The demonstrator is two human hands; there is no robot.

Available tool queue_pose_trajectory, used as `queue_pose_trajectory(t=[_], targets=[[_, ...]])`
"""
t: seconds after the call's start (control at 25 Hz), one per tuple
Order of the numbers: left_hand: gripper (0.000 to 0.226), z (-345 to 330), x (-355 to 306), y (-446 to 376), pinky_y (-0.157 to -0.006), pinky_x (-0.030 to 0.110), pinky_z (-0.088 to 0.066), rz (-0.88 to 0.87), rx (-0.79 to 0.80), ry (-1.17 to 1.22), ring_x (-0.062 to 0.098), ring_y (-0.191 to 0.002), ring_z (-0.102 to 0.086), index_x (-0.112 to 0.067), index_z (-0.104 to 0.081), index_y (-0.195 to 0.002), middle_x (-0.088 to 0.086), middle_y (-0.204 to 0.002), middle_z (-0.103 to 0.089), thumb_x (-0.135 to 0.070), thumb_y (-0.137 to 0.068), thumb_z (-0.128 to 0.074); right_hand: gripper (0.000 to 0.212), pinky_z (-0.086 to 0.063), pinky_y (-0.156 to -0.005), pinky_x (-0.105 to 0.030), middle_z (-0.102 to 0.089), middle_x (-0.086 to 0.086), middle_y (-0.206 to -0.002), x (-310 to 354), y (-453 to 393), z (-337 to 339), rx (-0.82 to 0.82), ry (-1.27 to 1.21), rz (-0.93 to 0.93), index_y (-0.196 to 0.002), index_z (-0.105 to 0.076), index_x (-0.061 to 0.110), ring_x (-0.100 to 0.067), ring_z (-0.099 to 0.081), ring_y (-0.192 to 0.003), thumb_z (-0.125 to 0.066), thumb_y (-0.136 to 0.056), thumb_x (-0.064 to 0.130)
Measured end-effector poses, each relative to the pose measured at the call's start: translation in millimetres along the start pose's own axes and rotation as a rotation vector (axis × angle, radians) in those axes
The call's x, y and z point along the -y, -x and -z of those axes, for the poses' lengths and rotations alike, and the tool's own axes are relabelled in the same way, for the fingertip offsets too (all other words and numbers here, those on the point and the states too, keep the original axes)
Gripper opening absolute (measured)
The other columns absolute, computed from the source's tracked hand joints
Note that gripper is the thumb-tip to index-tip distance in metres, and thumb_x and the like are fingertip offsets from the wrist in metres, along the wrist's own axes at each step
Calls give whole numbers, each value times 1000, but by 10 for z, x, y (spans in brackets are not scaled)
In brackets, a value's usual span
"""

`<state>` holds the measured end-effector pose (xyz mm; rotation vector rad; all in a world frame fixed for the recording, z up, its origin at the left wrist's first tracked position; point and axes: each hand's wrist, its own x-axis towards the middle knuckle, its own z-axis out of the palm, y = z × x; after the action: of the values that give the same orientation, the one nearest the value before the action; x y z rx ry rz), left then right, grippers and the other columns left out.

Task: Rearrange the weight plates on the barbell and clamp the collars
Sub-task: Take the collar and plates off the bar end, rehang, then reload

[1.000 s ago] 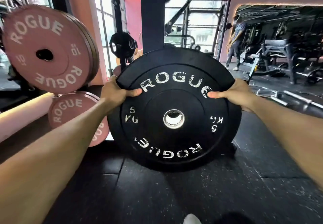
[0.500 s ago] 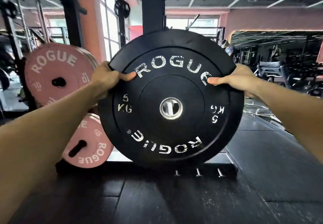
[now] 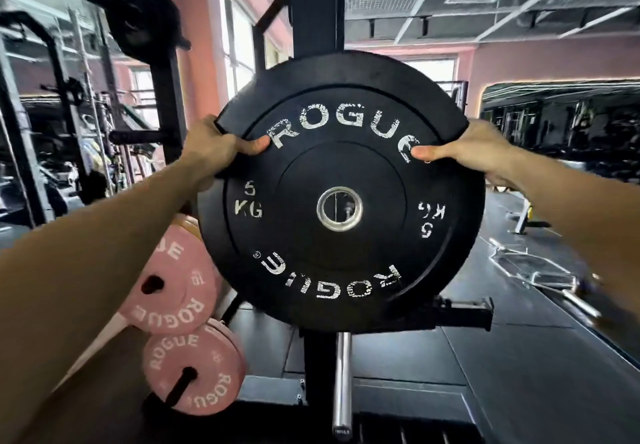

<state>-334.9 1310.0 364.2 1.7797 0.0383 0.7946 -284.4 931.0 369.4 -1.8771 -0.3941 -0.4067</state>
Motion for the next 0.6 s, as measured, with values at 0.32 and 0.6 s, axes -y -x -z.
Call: queue_pose_trajectory(t=[0.32, 0.6], targets=[[95, 657, -1605, -967, -92, 40, -56, -3, -48, -10, 22, -99, -71, -16, -67, -115, -1, -106, -75, -44, -30, -96, 43, -44, -41, -7, -70, 24, -66, 1676, -1022, 245, 75, 2, 22, -84, -73, 27, 10, -64, -55, -96, -49, 36], [66, 1656, -1697, -1212, -92, 39, -56, -30, -121, -35, 18, -95, -72, -19, -73, -106, -4, -99, -77, -29, -46, -97, 53, -50, -53, -14, -75, 16, -76, 2326, -1242, -517, 144, 9, 53, -87, -76, 23, 2, -70, -66, -96, -42, 44]])
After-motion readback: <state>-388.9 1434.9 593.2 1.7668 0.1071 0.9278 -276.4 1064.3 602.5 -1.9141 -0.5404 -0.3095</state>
